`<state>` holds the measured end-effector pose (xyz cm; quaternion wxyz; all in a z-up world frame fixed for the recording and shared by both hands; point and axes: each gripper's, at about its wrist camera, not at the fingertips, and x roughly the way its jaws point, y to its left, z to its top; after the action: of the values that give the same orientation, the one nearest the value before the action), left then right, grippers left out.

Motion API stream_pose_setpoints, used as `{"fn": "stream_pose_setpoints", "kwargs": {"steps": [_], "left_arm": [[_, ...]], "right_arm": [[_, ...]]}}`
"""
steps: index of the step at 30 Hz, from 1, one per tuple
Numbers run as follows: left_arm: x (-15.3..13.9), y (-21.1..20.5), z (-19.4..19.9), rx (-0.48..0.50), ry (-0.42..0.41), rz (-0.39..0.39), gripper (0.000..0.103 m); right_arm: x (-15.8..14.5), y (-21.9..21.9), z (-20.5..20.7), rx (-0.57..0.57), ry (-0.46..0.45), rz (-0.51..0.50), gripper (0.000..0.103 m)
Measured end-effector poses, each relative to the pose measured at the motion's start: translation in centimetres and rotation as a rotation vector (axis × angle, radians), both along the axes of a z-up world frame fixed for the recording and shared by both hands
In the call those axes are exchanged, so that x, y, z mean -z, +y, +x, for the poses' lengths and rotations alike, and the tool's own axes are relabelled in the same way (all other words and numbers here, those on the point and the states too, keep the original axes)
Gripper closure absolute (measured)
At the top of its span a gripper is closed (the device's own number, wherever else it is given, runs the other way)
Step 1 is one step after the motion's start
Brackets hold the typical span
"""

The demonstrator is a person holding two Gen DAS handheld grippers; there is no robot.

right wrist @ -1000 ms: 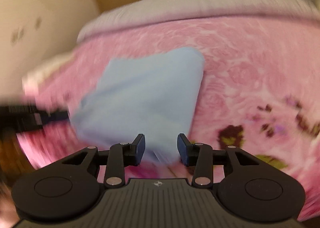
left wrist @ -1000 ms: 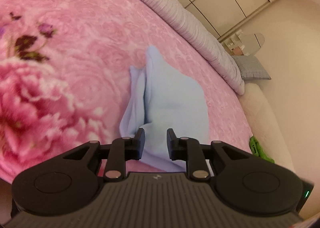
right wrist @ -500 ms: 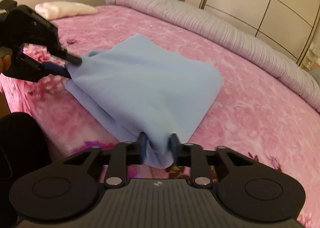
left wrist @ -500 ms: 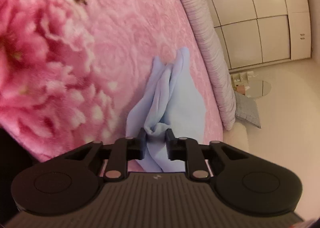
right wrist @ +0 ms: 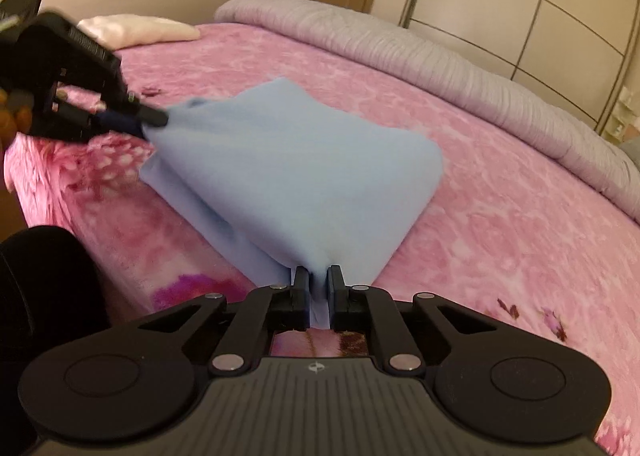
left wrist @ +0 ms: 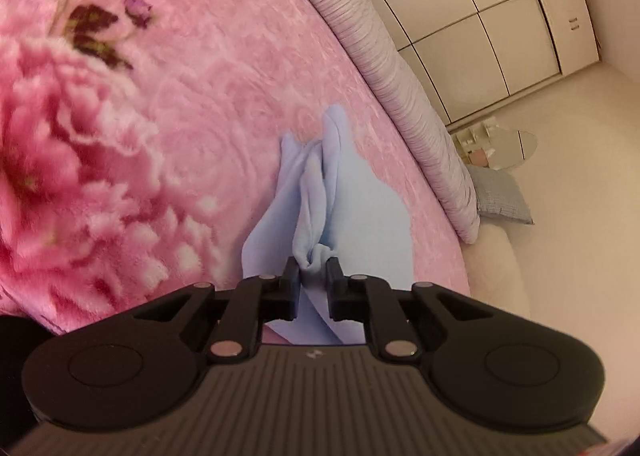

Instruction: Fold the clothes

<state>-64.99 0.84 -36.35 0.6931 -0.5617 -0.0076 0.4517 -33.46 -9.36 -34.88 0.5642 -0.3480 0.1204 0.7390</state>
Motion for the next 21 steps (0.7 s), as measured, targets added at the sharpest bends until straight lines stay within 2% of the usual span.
{"fn": "stream_pose_setpoints", "kwargs": {"steps": [2, 4, 5, 8, 10, 11, 14, 16, 19, 21], "left_arm": [[1.4, -0.2, 0.1, -0.006, 0.022, -0.039, 0.092], [2.0, -0.7, -0.4, -0.032, -0.001, -0.057, 0.090], [1.6, -0.8, -0.6, -0.040, 0.012, -0.055, 0.088], [-1.2, -1.1, -1.1, -0.061, 0.144, -0.005, 0.089], [-3.4, -1.6, -1.3, -0.064, 0.228, 0.056, 0.089], [-4.4, -1.9, -1.2, -0.047, 0.238, 0.091, 0.089], [-6.2, -1.8, 1.2, 0.093, 0.239, 0.177, 0.089], [-6.0, -1.6, 3.5, 0.171, 0.257, 0.200, 0.089], [-4.5, -0.7, 6.3, 0.239, 0.278, 0.185, 0.088], [-3.1, 0.0, 7.2, 0.238, 0.334, 0.146, 0.088]], "right_arm": [[0.6, 0.2, 0.0, -0.003, -0.010, -0.026, 0.091], [0.3, 0.1, 0.1, -0.010, -0.001, -0.036, 0.087], [0.1, 0.1, 0.3, -0.011, 0.011, -0.043, 0.078], [-1.7, 0.2, 2.6, 0.045, 0.164, -0.070, 0.075], [-2.8, 0.4, 4.6, 0.120, 0.308, -0.074, 0.075], [-3.1, 0.6, 5.4, 0.159, 0.386, -0.079, 0.075], [-3.4, 1.6, 7.4, 0.280, 0.615, -0.103, 0.073], [-2.9, 2.2, 7.4, 0.341, 0.688, -0.120, 0.074], [-1.8, 3.2, 6.6, 0.412, 0.688, -0.167, 0.076], [-0.9, 3.3, 6.0, 0.412, 0.664, -0.184, 0.078]]}}
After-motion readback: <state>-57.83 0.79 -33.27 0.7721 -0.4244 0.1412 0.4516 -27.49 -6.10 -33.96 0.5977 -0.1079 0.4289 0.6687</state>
